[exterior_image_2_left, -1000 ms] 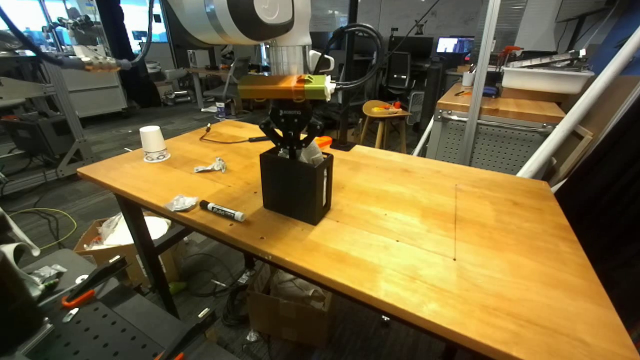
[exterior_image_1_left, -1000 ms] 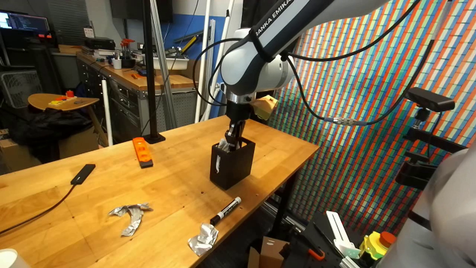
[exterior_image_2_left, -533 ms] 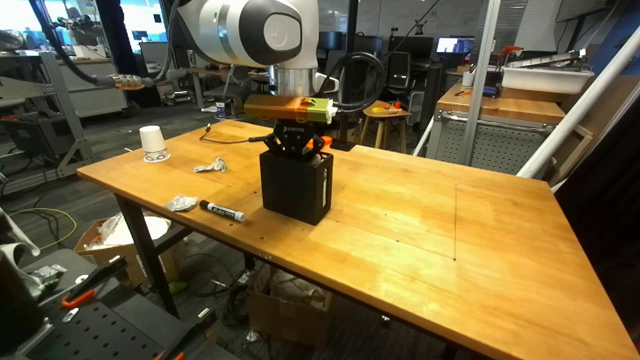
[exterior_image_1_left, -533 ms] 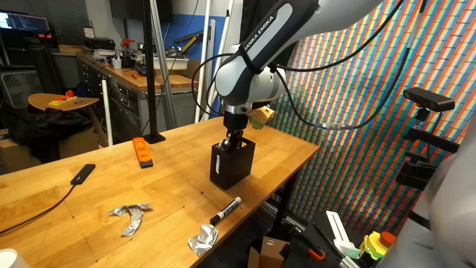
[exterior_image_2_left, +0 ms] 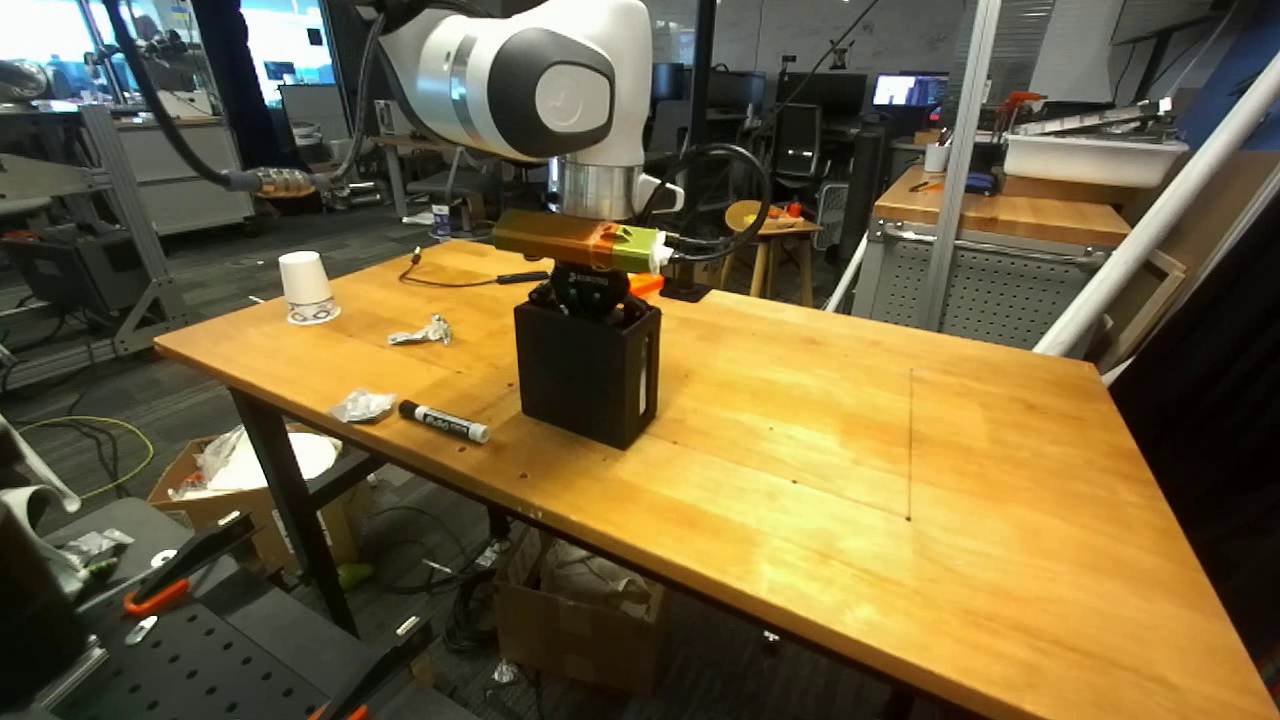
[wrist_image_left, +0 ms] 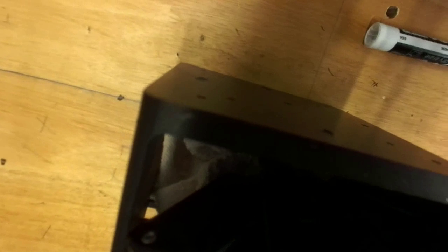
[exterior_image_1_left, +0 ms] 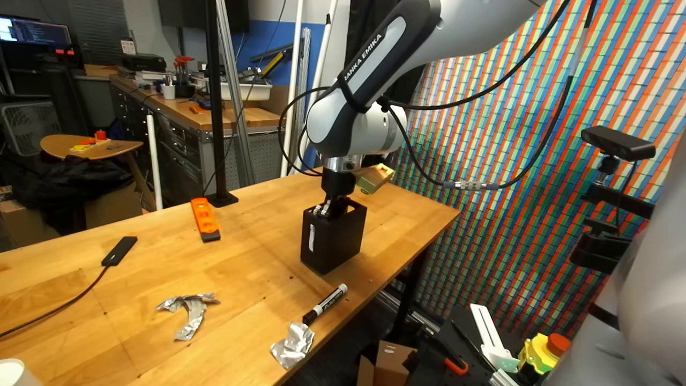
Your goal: Put the towel in the box
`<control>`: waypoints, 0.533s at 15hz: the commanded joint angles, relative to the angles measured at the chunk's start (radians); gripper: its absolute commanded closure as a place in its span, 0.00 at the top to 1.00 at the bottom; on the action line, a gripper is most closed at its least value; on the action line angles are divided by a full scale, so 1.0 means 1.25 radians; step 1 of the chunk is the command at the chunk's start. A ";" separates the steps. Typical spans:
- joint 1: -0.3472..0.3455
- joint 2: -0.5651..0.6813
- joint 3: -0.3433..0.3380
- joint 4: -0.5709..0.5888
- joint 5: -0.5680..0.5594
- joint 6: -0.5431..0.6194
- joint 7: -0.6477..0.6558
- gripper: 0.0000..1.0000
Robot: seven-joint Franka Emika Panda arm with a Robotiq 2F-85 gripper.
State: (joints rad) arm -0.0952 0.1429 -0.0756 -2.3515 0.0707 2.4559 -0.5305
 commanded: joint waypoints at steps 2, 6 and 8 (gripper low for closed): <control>-0.022 0.006 0.015 -0.009 0.039 -0.008 -0.041 0.00; -0.021 -0.064 0.002 -0.016 -0.007 -0.015 -0.022 0.00; -0.021 -0.093 0.000 -0.010 -0.010 -0.018 -0.021 0.00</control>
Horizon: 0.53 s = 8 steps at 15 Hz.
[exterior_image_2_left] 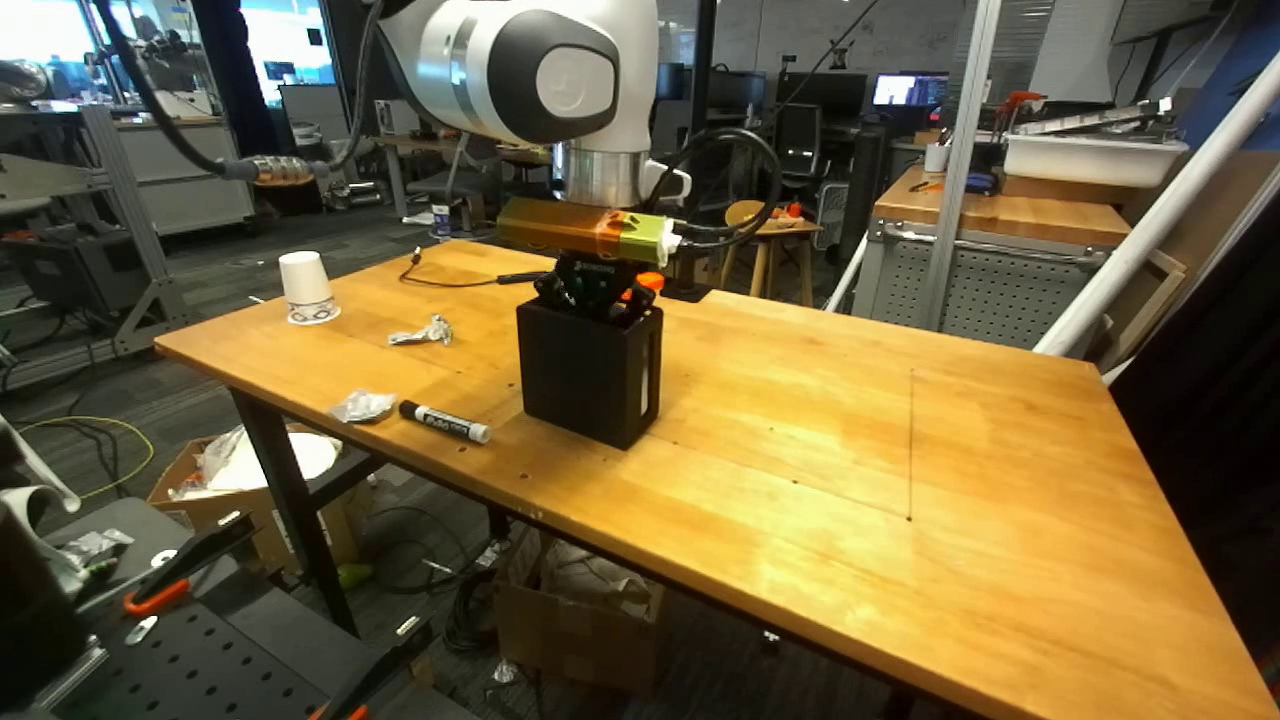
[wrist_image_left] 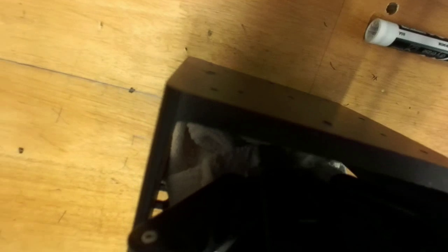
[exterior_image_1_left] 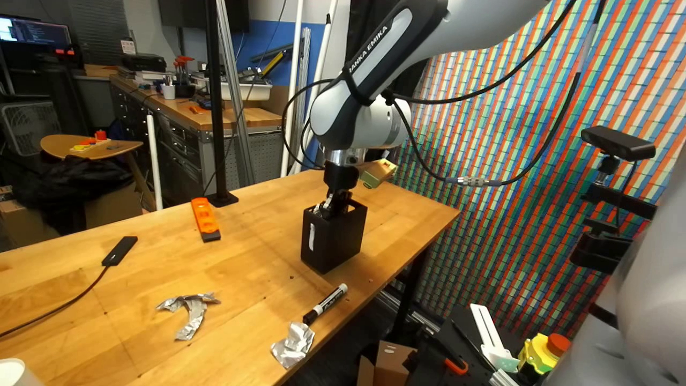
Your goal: Put the towel in the box
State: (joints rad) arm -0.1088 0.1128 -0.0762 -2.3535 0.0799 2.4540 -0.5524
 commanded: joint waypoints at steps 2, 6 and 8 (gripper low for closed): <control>-0.004 -0.088 -0.001 0.007 -0.038 -0.025 0.007 0.00; 0.011 -0.114 0.003 0.032 -0.060 -0.031 0.010 0.00; 0.018 -0.117 0.004 0.042 -0.062 -0.031 0.009 0.00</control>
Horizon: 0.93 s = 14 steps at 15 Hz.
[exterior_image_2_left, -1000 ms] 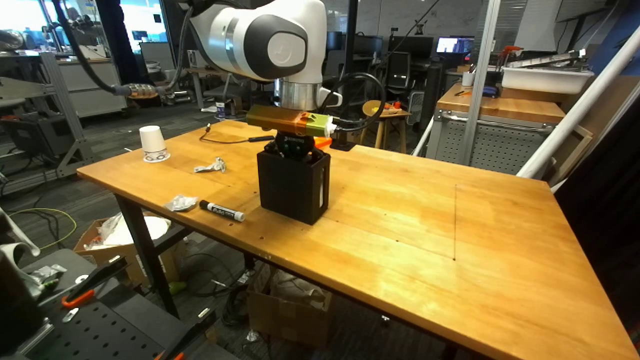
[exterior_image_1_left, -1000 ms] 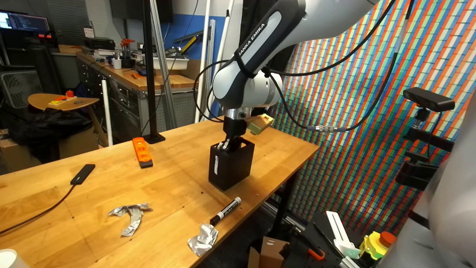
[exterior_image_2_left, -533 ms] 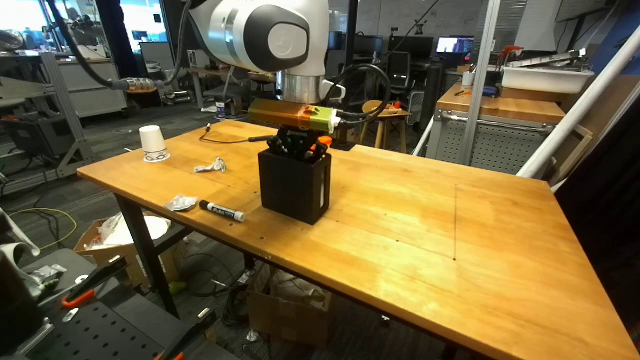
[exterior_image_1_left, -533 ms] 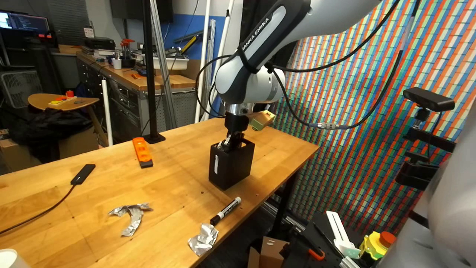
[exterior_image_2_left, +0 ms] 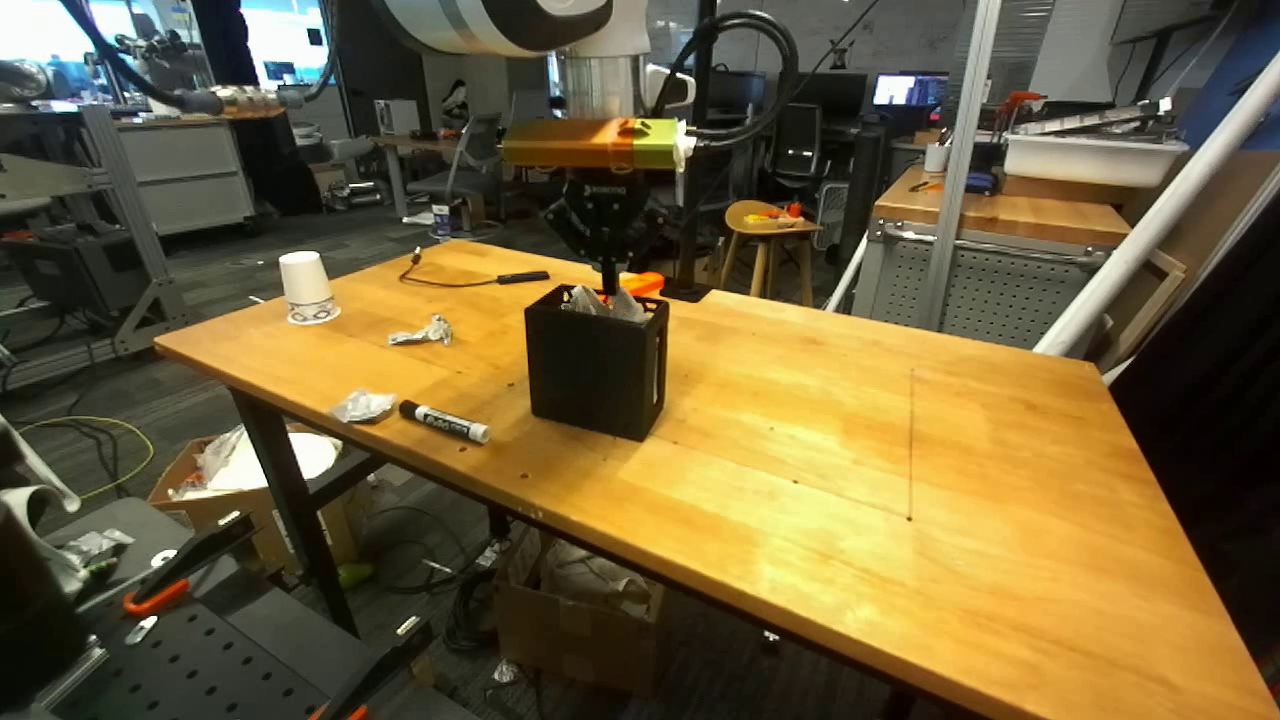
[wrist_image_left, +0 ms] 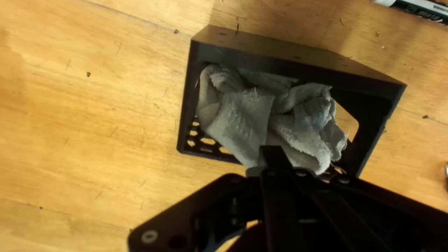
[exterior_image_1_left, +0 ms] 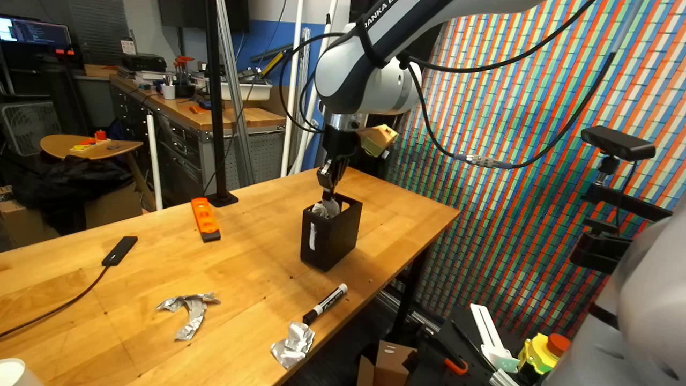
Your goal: Put the towel in the box
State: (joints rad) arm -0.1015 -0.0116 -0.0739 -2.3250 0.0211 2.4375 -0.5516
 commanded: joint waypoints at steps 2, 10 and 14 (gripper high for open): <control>0.018 -0.015 0.003 0.029 -0.017 -0.017 0.007 0.00; 0.022 0.002 0.002 0.046 -0.038 -0.011 0.006 0.00; 0.019 0.016 0.000 0.041 -0.051 -0.009 0.004 0.00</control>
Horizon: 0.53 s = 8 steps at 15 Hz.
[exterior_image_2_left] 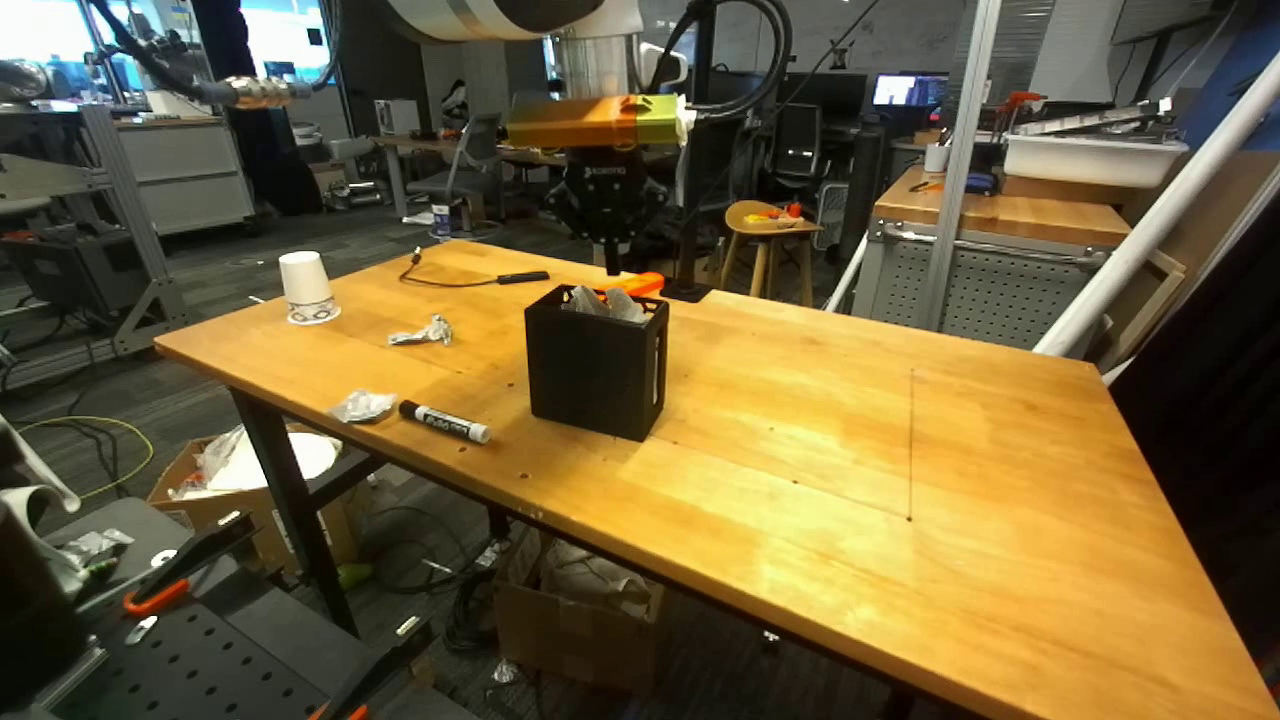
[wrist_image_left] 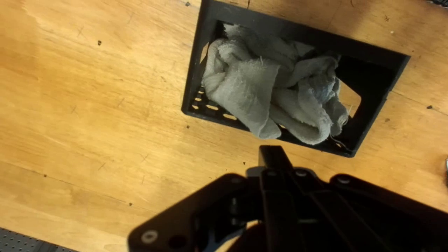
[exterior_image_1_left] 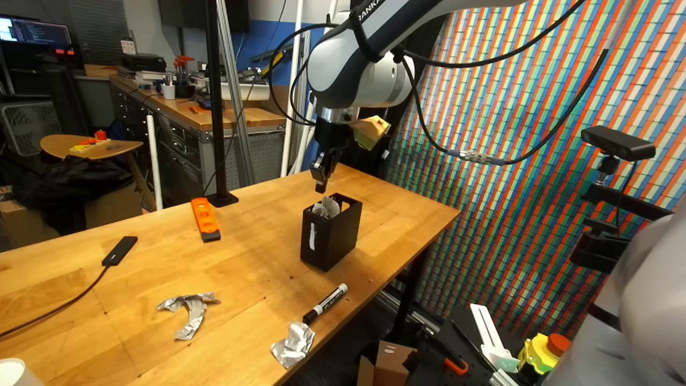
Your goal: Put the towel in the box
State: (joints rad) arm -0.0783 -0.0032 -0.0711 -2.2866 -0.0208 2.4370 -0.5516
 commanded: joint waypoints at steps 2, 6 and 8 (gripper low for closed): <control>-0.002 0.017 -0.004 0.007 -0.020 -0.007 0.005 0.00; -0.006 0.030 -0.006 0.004 -0.028 -0.008 0.008 0.00; -0.007 0.023 -0.007 0.001 -0.029 -0.011 0.007 0.00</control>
State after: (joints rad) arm -0.0813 0.0317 -0.0768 -2.2864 -0.0319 2.4370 -0.5516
